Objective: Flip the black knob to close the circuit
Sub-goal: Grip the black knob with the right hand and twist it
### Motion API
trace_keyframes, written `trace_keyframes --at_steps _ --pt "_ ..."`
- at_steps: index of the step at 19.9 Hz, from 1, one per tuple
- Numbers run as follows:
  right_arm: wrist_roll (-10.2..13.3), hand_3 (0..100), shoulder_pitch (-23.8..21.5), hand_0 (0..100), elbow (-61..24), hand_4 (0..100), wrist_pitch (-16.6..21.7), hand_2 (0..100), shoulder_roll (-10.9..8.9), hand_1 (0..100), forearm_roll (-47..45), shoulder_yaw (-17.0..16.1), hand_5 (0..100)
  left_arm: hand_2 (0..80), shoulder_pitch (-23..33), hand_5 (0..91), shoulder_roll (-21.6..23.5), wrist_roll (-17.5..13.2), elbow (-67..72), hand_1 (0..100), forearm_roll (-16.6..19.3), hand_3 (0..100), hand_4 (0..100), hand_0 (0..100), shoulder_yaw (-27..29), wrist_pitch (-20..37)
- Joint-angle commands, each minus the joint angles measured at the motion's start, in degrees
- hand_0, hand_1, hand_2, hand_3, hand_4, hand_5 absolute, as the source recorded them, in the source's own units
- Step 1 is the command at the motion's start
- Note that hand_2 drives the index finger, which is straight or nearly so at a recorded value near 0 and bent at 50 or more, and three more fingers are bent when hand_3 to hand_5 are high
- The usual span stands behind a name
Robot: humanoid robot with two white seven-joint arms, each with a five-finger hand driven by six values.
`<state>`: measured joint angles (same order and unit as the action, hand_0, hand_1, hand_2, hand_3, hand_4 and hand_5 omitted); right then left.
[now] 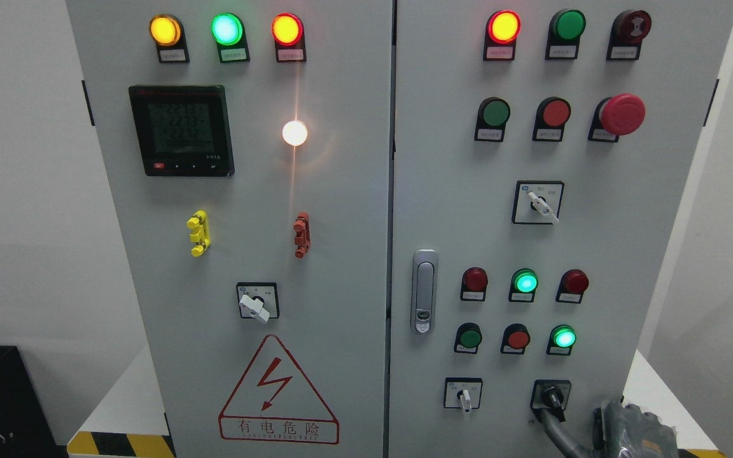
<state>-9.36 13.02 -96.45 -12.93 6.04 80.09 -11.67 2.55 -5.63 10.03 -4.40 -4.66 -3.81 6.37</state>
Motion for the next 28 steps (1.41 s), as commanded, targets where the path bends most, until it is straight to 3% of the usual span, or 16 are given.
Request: trace_keyframes --at_steps 1,28 --pt "0.0 100 0.0 0 -0.1 100 -0.2 97 -0.06 0 -0.1 -1.3 99 0.0 0.0 0.0 0.0 0.0 0.0 56 0.0 0 0 12 0.0 0.0" --pt "0.1 100 0.3 0 -1.7 100 0.0 97 0.29 0 -0.8 -1.5 98 0.0 0.0 0.0 0.0 0.1 0.0 56 0.0 0 0 12 0.0 0.0"
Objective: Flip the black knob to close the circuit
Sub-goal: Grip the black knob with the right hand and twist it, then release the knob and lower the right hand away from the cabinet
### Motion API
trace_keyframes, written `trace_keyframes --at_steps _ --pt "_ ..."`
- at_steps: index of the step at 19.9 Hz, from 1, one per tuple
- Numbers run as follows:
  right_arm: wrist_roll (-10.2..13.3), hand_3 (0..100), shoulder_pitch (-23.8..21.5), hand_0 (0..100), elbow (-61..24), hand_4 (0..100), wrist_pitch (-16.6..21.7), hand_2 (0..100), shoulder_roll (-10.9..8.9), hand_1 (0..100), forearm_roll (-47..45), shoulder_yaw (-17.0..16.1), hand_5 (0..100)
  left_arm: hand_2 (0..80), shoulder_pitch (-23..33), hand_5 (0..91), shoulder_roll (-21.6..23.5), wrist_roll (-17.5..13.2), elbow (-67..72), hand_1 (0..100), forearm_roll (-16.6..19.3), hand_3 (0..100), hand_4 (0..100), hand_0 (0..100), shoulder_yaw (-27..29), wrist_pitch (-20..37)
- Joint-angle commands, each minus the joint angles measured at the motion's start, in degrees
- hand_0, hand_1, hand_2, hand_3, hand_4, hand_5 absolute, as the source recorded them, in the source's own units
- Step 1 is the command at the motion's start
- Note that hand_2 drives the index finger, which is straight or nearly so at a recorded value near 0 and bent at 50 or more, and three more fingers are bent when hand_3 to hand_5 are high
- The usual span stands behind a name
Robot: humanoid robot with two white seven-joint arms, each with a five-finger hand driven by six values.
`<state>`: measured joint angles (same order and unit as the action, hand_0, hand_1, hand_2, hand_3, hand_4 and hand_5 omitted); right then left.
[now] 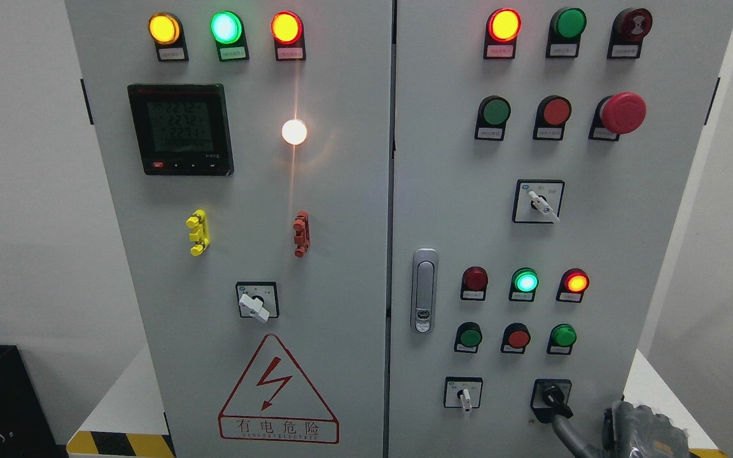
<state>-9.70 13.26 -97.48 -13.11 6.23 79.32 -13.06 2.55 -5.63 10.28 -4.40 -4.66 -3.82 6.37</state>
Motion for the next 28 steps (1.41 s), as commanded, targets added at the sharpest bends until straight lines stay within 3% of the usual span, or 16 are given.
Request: trace_keyframes --at_steps 1,15,28 --pt "0.5 100 0.0 0 -1.0 100 0.2 97 0.10 0 0.0 -0.1 98 0.0 0.0 0.0 0.0 -0.2 0.0 56 0.0 0 0 12 0.0 0.0" --pt "0.6 100 -1.1 0 -2.4 100 1.5 96 1.50 0 -0.1 0.0 99 0.0 0.0 0.0 0.0 -0.2 0.0 56 0.0 0 0 12 0.0 0.0" --pt "2.4 100 -3.4 0 -1.7 100 2.9 95 1.50 0 -0.1 4.5 98 0.0 0.0 0.0 0.0 -0.3 0.0 56 0.0 0 0 12 0.0 0.0"
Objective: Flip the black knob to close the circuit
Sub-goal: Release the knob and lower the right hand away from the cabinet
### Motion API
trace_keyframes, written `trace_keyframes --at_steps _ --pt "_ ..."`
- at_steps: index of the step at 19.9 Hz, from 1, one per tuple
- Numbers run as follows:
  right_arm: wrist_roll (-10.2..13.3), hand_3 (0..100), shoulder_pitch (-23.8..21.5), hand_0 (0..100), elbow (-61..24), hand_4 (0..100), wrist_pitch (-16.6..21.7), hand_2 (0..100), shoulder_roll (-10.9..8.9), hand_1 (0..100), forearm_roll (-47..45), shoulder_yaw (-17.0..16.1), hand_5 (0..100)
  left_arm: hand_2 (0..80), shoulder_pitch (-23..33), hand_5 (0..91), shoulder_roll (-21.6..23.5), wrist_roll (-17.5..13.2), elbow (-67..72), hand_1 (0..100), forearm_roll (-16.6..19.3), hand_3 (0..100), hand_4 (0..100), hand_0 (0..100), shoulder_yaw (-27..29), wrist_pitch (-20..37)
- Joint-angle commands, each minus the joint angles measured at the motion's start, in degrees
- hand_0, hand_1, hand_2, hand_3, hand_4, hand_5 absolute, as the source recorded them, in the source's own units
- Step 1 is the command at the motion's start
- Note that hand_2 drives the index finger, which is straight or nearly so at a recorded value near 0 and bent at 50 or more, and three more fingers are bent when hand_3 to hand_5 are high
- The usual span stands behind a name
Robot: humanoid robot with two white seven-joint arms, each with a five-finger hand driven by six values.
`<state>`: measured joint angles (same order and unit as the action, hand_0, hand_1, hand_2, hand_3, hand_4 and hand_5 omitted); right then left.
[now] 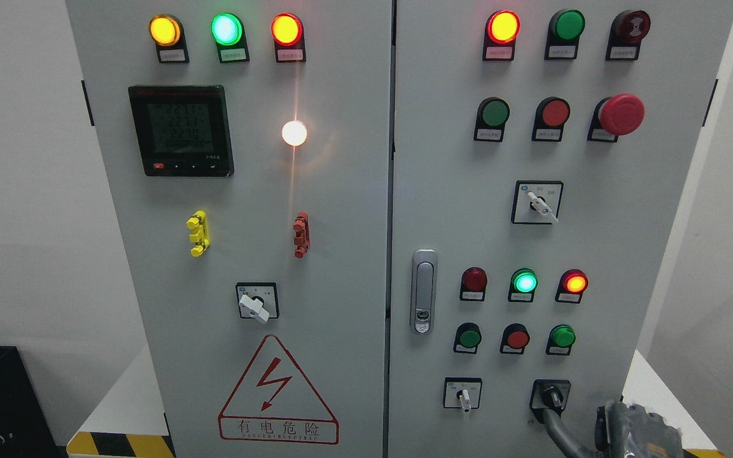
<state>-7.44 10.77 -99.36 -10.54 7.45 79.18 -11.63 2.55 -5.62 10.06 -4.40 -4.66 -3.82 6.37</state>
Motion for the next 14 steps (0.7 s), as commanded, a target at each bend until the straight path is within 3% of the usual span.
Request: trace_keyframes --at_steps 1,5,10,14 --pt "0.4 100 -0.9 0 0.0 100 0.3 95 0.29 0 0.0 3.2 98 0.0 0.0 0.0 0.0 0.0 0.0 56 0.0 0 0 12 0.0 0.0" --pt "1.0 100 -1.6 0 -1.7 100 0.3 95 0.29 0 -0.5 3.5 98 0.0 0.0 0.0 0.0 0.0 0.0 56 0.0 0 0 12 0.0 0.0" --pt "1.5 100 -5.9 0 -6.8 95 0.2 88 0.29 0 -8.2 3.8 94 0.0 0.0 0.0 0.0 0.0 0.0 56 0.0 0 0 12 0.0 0.0" --pt "5.2 100 -8.6 0 -8.3 88 0.3 79 0.20 2 -19.5 5.0 79 0.0 0.0 0.0 0.0 0.1 0.0 56 0.0 0 0 12 0.0 0.0"
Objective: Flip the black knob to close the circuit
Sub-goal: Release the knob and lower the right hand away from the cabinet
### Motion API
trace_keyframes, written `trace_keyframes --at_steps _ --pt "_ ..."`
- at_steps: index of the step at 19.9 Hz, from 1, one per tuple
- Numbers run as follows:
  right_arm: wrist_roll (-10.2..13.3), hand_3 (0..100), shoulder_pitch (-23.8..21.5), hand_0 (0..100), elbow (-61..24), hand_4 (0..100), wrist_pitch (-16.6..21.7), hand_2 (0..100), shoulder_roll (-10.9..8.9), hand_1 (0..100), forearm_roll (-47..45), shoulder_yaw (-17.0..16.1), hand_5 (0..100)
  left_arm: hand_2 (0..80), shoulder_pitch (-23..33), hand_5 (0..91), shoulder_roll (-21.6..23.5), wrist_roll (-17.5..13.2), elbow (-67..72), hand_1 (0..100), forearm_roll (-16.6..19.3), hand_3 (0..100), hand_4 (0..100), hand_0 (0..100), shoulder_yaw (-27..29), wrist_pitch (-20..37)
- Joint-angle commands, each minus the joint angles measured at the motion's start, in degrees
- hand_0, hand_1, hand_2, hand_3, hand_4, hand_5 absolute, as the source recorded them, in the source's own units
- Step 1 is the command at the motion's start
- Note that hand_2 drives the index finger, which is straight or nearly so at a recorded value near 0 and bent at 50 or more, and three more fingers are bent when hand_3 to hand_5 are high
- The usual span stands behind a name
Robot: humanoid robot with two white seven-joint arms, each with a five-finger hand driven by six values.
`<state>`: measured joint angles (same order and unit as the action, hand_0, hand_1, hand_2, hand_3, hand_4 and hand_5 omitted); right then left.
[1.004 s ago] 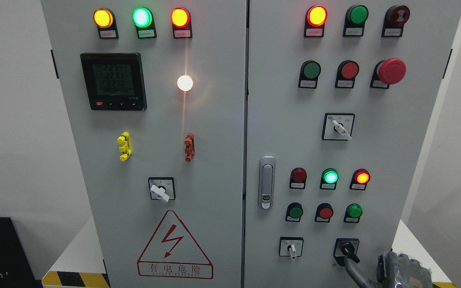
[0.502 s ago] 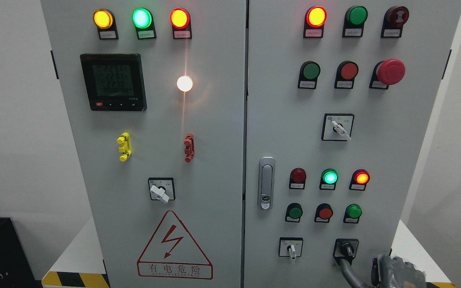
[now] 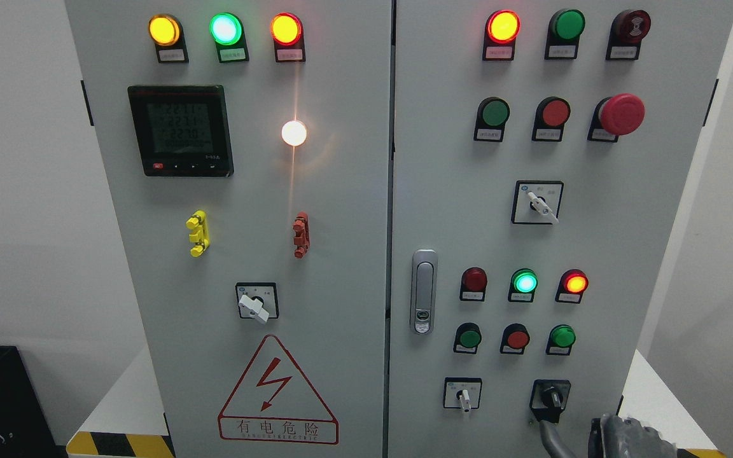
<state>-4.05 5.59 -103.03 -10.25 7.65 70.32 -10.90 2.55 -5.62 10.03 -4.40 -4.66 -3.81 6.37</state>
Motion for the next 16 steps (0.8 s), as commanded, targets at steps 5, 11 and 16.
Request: trace_keyframes --at_steps 5,11,16 --pt "6.3 84 -7.3 0 -6.7 75 0.1 63 -0.09 4 -28.9 6.7 65 0.0 0.0 0.0 0.0 0.0 0.0 56 0.0 0 0 12 0.0 0.0" --pt "9.0 50 -15.0 0 -12.4 47 0.1 34 -0.26 3 -51.2 9.8 43 0.0 0.0 0.0 0.0 0.0 0.0 56 0.0 0 0 12 -0.1 0.0" --pt "9.4 36 -20.3 0 -15.4 34 2.2 17 -0.61 0 -65.6 9.8 29 0.0 0.0 0.0 0.0 0.0 -0.1 56 0.0 0 0 12 -0.1 0.0"
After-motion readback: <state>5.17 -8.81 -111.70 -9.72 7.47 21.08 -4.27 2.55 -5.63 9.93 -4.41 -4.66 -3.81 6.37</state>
